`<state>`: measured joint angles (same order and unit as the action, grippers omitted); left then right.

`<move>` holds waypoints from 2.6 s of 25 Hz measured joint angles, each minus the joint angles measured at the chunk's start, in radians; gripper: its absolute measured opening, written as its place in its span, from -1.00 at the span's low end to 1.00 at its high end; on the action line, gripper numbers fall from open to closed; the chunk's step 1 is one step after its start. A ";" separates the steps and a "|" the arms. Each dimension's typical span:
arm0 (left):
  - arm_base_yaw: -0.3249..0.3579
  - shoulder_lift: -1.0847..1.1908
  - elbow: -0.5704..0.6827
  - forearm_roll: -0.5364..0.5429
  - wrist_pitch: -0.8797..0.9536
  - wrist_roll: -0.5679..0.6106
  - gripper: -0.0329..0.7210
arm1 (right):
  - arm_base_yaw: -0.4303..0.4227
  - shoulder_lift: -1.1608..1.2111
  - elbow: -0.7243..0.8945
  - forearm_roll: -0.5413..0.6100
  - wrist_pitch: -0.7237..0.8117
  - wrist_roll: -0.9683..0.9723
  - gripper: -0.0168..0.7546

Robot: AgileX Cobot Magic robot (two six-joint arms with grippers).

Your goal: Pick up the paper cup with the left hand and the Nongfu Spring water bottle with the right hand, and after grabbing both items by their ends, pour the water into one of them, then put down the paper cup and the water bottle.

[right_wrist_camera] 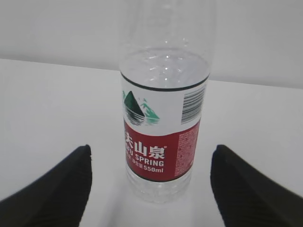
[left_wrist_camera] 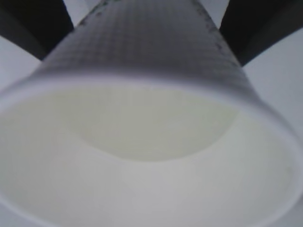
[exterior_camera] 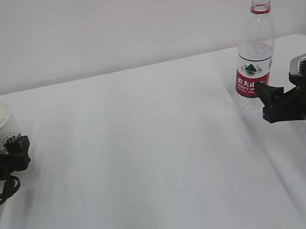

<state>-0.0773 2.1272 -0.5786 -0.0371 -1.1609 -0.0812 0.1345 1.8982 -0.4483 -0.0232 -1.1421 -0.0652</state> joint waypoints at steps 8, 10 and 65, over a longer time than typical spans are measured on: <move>0.000 -0.012 0.033 -0.014 0.002 0.000 0.92 | 0.000 0.000 0.000 0.000 0.000 0.000 0.58; 0.000 -0.026 0.046 -0.014 0.002 0.000 0.92 | 0.000 0.000 0.000 0.000 0.000 0.000 0.58; -0.002 -0.739 0.221 0.088 0.289 0.004 0.76 | 0.000 -0.306 0.053 0.041 0.089 -0.045 0.58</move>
<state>-0.0791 1.3879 -0.3578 0.0509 -0.8717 -0.0769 0.1345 1.5924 -0.3955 0.0182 -1.0531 -0.1106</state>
